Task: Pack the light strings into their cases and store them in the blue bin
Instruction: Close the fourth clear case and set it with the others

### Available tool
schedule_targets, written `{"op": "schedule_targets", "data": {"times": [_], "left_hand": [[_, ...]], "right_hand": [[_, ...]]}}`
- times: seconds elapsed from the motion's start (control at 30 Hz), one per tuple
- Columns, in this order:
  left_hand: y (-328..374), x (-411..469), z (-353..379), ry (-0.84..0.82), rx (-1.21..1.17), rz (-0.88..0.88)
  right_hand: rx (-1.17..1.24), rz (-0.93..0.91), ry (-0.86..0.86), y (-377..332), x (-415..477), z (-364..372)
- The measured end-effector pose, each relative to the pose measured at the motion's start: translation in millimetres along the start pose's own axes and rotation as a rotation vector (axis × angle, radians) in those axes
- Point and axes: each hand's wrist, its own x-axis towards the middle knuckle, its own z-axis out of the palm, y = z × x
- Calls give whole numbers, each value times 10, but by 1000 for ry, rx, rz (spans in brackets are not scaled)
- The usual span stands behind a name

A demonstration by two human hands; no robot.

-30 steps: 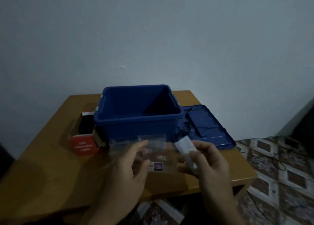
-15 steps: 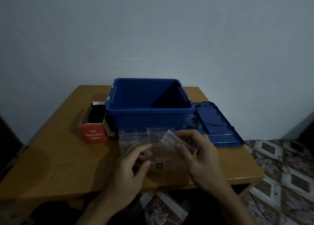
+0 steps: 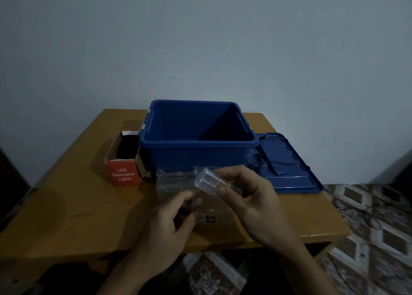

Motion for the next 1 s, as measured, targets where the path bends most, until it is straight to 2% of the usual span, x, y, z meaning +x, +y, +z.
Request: {"op": "schedule_targets", "data": {"times": [0.1,0.33,0.47,0.63,0.77,0.9,1.0], "left_hand": [[23,3,5,-17,0,14],[-13,-13,-13,-6,-1,-47],[-51,-15,-25,-13,-9,-54],[-62,-41,-10,-17,-8,-27],[-130,-37,10,15,34,-8],[-141,-51,18,-2,35,24],[-65,-61,32,32,106,159]], "right_hand": [[-60,0,-27,37,-41,18],[-354,-129,-29,50,-136,16],[-487,-214,-126,-1,-101,-47],[-553,-224,-227,-73,-56,-139],[-700,-265,-285,-131,-18,-103],[-642,-226,-308,-153,-23,-115],[-639,-215,-315,-144,-33,-115]]}}
